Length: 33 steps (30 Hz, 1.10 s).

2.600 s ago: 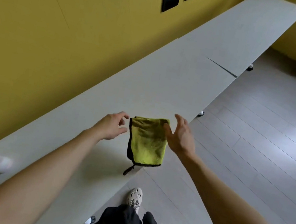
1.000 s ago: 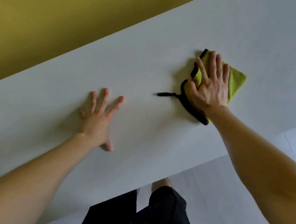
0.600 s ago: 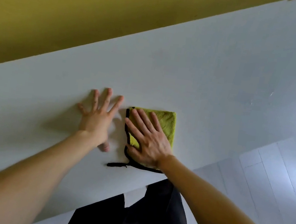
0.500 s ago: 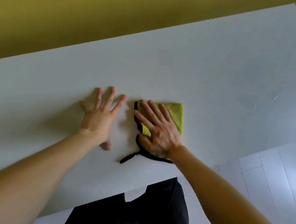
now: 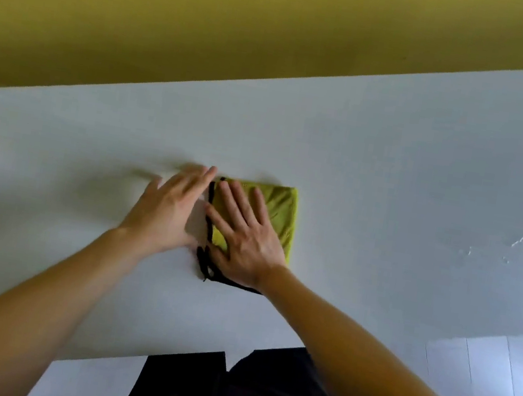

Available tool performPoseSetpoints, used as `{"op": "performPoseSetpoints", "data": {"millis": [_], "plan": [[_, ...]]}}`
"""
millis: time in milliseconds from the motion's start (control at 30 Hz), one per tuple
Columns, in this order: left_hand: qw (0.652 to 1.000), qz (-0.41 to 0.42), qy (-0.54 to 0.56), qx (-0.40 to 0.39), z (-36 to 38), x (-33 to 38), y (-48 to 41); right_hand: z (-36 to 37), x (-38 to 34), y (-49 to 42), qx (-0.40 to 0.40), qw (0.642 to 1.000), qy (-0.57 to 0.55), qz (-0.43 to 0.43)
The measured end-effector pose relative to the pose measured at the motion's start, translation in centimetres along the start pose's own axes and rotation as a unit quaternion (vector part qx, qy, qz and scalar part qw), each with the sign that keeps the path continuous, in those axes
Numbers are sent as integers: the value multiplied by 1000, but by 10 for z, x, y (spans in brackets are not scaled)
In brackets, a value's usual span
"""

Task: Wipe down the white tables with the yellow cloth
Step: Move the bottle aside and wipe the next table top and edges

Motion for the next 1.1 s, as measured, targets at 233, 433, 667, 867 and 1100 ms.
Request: {"op": "performPoseSetpoints", "data": {"millis": [233, 433, 667, 867, 1100], "plan": [[992, -102, 33, -69, -17, -20, -50, -47, 210, -12, 124, 977, -19, 172], [969, -149, 106, -168, 0, -35, -68, -64, 245, -21, 101, 937, 10, 335], [965, -151, 111, -182, 0, -39, -67, -32, 51, -96, 29, 1000, 7, -4], [963, -143, 124, -192, 4, -34, -68, -73, 225, -77, 111, 980, -5, 167], [961, -140, 123, -205, 4, -39, -69, -70, 162, -146, 98, 974, -5, 205]]}}
Point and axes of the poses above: each hand's wrist, its own y-axis away from the middle knuckle, its own z-axis out of the palm, x = y × z, the point moved 6 cm from there along -y, towards the middle knuckle, and after that the axes turned 10 degrees about z, right-handed, at the moved point
